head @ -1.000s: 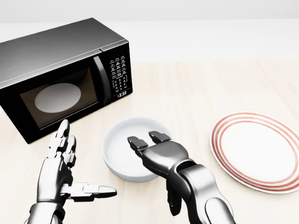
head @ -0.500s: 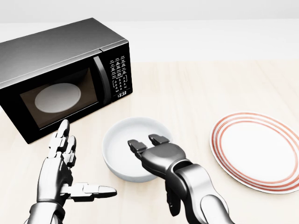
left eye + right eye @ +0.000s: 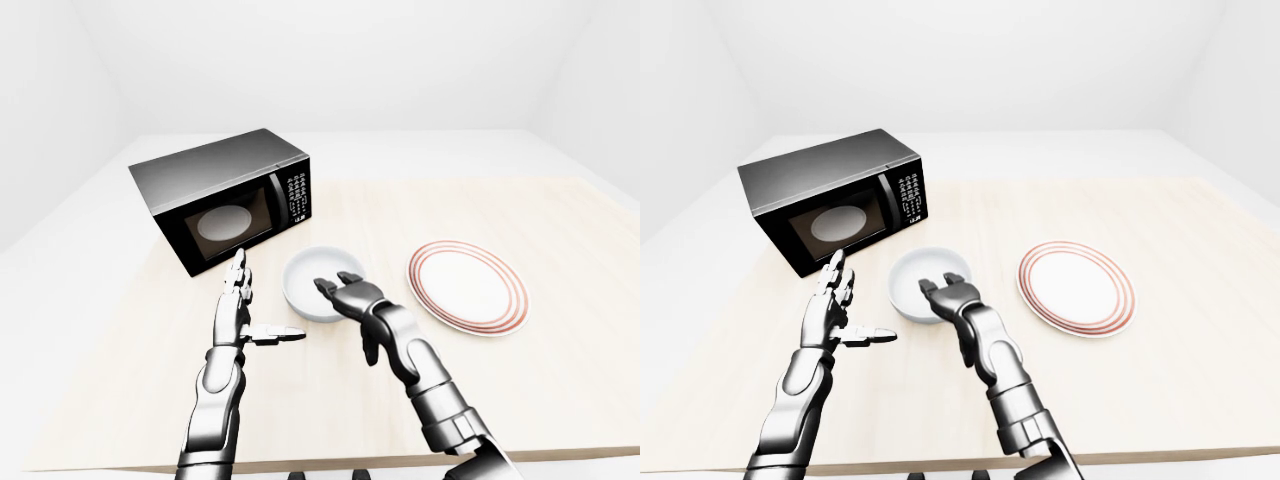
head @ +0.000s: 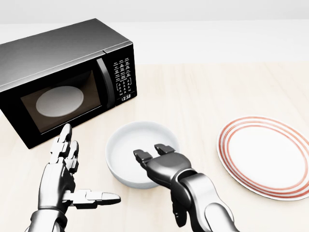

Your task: Pick up the white bowl and put it on the plate.

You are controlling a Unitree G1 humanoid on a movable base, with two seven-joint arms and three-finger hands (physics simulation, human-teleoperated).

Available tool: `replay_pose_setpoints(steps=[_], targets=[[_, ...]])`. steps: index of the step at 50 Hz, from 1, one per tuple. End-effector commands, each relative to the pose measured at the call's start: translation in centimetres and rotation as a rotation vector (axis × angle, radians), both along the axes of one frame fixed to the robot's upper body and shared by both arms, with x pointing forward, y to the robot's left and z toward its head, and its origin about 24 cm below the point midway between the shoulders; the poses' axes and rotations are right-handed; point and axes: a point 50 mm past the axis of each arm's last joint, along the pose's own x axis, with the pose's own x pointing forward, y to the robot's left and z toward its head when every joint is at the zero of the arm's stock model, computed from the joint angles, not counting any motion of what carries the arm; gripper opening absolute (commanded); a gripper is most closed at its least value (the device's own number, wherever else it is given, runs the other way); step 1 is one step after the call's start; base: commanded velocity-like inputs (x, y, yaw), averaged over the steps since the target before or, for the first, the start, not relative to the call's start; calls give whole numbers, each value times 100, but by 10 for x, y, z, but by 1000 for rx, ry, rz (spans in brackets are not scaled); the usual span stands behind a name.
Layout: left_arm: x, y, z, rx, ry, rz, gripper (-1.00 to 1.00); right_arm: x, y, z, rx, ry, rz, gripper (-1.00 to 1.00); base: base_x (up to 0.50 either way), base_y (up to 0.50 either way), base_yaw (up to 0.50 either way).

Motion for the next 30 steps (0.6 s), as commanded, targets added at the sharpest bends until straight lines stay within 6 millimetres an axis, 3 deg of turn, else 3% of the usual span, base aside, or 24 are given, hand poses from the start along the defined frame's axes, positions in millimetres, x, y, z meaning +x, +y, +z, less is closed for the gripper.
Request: replay_pose_setpoints(steps=[1,17,19,20,21,30], targets=[[0,0,0,0,0,0,100,0,0,-5,-5,9,-1,100,0,0,0],[0,0,0,0,0,0,100,2,-2,-7,-4,14,-7,100,0,0,0],[0,0,0,0,0,0,100,2,-1,-7,3,13,-8,10,0,0,0],[0,0,0,0,0,0,100,2,-1,-7,4,13,-8,-62,0,0,0],[0,0,0,0,0,0,100,1,-1,-8,4,12,-8,-100,0,0,0],[0,0,0,0,0,0,100,0,0,-8,8,14,-6,-100,0,0,0]])
